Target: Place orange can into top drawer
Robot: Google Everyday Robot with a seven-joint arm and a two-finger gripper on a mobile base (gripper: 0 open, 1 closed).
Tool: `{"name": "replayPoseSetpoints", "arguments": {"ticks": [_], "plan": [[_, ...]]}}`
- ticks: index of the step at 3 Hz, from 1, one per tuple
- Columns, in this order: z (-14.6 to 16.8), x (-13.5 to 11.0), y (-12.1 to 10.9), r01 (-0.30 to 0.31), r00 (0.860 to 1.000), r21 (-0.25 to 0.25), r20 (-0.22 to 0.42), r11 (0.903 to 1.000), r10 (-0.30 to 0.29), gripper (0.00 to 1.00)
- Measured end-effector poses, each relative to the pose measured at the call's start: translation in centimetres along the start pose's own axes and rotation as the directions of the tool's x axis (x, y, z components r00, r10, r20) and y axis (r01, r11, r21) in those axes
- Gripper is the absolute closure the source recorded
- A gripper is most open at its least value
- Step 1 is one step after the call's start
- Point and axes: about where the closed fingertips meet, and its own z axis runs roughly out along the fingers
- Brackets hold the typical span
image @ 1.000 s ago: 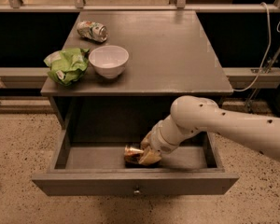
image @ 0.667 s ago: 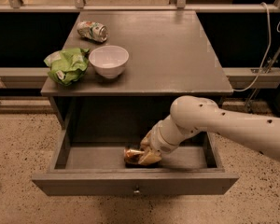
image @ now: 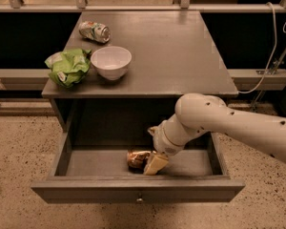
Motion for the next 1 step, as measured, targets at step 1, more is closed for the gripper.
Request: {"name": "replayPoseSetpoints", "arguments": {"ticks": [1], "plan": [[-3.20,-0.71,0.89,0.020,1.000,0.040,-0.007,0.9990,-0.020,0.00]]}}
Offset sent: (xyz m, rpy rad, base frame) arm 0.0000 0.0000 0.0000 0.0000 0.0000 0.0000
